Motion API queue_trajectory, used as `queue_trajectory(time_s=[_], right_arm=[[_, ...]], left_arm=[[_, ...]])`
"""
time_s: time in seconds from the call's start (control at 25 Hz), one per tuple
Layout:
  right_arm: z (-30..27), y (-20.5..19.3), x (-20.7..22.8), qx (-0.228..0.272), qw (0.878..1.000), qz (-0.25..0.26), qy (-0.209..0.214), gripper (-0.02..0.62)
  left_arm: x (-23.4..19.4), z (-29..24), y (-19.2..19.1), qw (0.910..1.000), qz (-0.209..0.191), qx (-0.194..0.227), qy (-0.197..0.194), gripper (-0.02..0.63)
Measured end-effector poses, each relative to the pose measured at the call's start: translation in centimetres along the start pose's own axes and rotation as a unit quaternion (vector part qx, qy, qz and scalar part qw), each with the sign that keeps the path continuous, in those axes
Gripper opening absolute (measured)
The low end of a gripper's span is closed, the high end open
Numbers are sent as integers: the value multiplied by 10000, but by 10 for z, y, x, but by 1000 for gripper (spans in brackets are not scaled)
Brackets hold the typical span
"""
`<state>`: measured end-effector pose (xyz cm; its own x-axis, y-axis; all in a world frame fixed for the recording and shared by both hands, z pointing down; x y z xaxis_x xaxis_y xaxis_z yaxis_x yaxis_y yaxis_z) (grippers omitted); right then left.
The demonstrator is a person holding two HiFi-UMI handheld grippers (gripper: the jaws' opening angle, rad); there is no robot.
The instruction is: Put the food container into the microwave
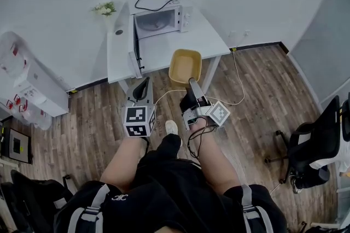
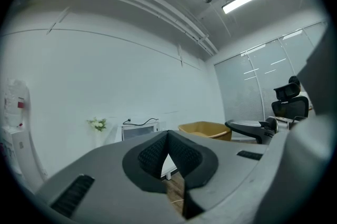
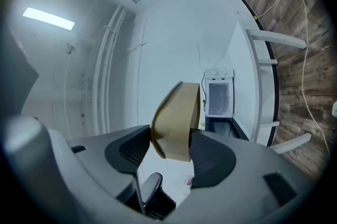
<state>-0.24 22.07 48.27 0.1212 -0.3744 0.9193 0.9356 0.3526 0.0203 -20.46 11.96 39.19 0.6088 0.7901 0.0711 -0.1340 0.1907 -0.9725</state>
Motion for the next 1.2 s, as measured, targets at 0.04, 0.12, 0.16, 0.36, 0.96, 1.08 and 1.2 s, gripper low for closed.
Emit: queue_trajectory(time_s=[0.04,0.12,0.16,0.36,0.96,1.08,1.2], right_arm=[[-5,4,4,-11,10000,-5,10,238],[-18,11,13,-39,10000,2,38,238],[-26,15,17,-46,10000,6,40,238],[-76,37,42,-58,10000,6,76,236],[-308,96,151,-709,9970,-279,-144,236],[-354,100,179,-912,9951,-302,-239,236],[-394,103,205,-1116,9928,-279,-322,236]], left_arm=[[0,-6,-3,10000,-24,30,10,10],[-4,-22,-8,10000,4,68,33,10],[-7,-32,-12,10000,51,70,44,10],[-18,-91,-31,9999,126,70,46,11],[-90,-327,-95,9992,295,-78,259,11],[-112,-369,-112,9987,343,-138,361,11],[-131,-406,-126,9982,364,-189,447,11]])
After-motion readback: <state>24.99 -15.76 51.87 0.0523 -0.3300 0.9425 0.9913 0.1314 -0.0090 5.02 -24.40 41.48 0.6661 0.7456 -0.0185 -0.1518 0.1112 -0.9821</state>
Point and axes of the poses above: the fingertips, and each gripper's own axes: z backward along the fingers, x to its right, y out of its top, the point moved 10 cm from there along z, backward along the fingers, and after that the axes turned 15 degrees about x, right-handed, at the moved point
